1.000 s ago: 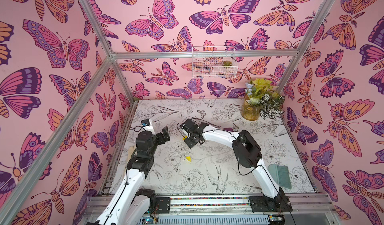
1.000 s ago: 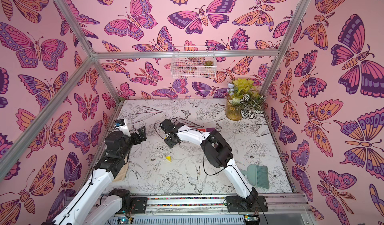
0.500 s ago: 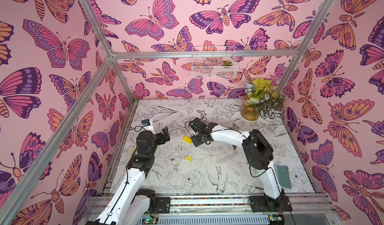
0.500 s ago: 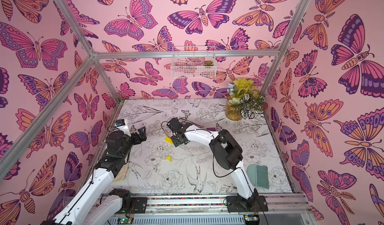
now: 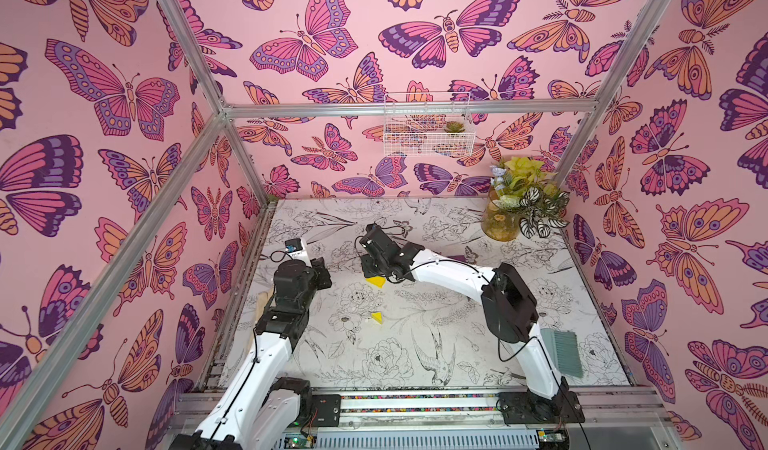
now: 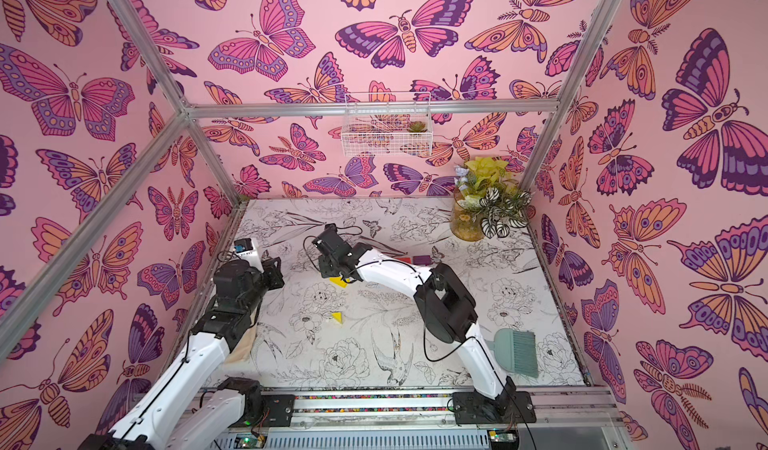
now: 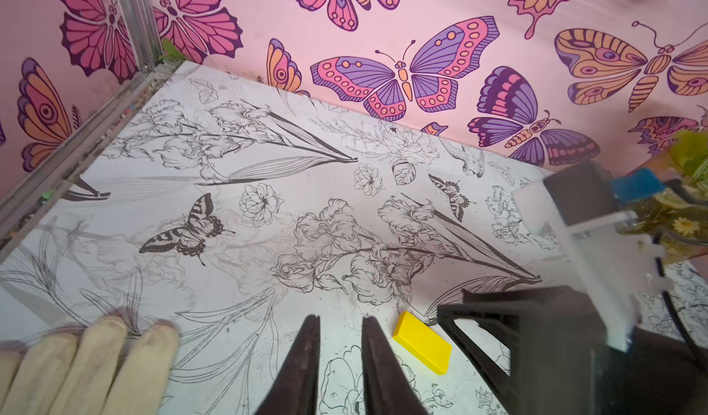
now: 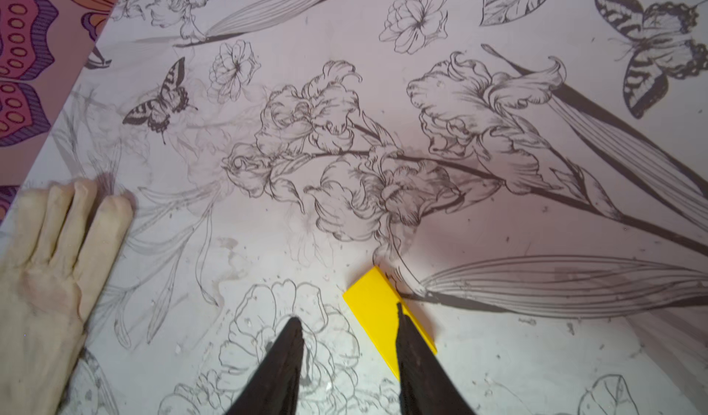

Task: Assemble a piece of candy with building blocks
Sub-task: Move the building block to the center of the board.

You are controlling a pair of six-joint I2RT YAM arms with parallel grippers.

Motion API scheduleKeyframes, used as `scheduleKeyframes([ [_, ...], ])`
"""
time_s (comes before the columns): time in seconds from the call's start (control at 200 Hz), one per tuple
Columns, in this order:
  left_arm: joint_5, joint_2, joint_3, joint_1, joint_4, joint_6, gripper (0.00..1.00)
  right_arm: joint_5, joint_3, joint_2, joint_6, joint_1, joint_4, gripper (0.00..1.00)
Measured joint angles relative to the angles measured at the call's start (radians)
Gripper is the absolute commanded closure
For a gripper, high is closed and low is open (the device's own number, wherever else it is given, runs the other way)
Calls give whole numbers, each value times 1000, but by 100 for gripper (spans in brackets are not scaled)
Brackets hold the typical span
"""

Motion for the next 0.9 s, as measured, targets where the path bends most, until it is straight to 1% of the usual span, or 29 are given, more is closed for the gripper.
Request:
scheduleKeyframes([
  [0.05,11,2,3,6,0,-7,89,16,54,33,2,1,-14,61],
  [0.2,33,1,7,30,0,-16,88,30,151,105,0,3,-58,73],
  [0.365,42,-12,7,47,0,-23,86,-21,169,163,-2,4,-71,79],
  [0.591,47,-14,7,58,0,-34,86,-86,170,199,-3,5,-81,82],
  [0.656,50,-14,7,58,0,-35,82,-96,170,201,-3,5,-89,82],
  [0.901,59,-14,7,58,0,-44,75,-119,169,205,-15,7,-114,83],
])
